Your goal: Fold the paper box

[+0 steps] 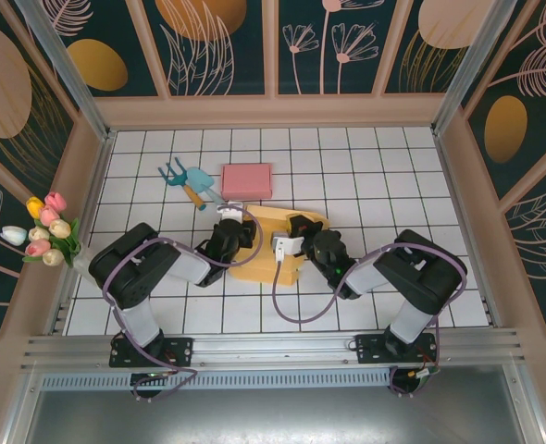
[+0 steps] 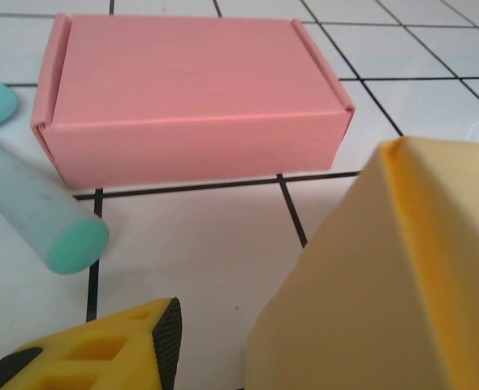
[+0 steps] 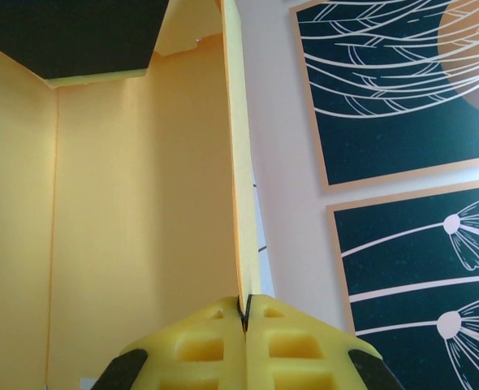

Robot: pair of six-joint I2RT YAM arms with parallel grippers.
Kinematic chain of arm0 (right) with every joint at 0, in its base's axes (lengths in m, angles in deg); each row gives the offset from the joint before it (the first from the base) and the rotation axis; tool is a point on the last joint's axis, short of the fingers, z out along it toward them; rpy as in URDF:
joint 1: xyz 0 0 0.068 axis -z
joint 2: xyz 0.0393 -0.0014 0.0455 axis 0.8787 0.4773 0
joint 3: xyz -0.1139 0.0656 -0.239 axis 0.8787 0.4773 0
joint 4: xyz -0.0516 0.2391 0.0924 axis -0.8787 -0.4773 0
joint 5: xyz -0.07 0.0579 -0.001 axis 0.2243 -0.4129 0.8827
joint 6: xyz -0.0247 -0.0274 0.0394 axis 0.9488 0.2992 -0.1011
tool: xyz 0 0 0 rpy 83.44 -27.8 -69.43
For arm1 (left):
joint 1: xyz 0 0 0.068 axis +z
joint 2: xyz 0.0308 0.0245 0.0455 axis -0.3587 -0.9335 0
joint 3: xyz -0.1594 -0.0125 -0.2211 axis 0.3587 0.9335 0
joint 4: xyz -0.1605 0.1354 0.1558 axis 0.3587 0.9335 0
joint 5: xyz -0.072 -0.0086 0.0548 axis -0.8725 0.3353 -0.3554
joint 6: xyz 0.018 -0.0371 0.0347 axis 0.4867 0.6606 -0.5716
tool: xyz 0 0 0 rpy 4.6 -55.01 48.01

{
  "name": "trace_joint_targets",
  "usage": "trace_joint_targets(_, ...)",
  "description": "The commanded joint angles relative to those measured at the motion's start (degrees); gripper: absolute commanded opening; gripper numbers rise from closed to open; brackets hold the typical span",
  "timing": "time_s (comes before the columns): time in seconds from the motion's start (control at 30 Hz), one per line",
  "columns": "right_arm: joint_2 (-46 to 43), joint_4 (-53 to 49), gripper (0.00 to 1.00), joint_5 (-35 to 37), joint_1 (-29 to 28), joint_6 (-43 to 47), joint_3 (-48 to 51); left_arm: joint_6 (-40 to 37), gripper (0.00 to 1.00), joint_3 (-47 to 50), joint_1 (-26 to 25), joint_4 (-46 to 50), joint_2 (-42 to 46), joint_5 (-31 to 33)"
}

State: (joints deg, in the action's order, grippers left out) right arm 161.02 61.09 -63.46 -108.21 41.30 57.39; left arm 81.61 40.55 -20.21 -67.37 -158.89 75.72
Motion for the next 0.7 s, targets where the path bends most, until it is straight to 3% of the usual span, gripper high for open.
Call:
trace_joint_targets(0.0,0.5,-9.7,0.0,2.1,0.8,-3.1,1.6,-1.4,0.46,-1.4,-0.6,-2.3,1.6,6.3)
trace_joint_targets(0.23,0.3,-10.3,0.0,2.0,0.8,-3.4,1.6,-1.3,0.42,-0.3,-1.6,-4.3,2.4,7.4)
trace_joint_targets(0.37,0.5,-10.7,0.0,1.8,0.7,-3.5,1.4,-0.8,0.35,2.3,-1.8,-5.8,6.1,6.6)
trace_joint_targets(0.5,0.7,-9.8,0.0,2.5,0.6,-2.9,1.7,4.5,0.19,-1.5,-1.8,5.3,6.9,17.4)
trace_joint_targets(0.67,0.4,-10.0,0.0,2.7,0.6,-3.0,1.7,5.1,0.14,-2.3,-1.8,6.8,4.2,24.1)
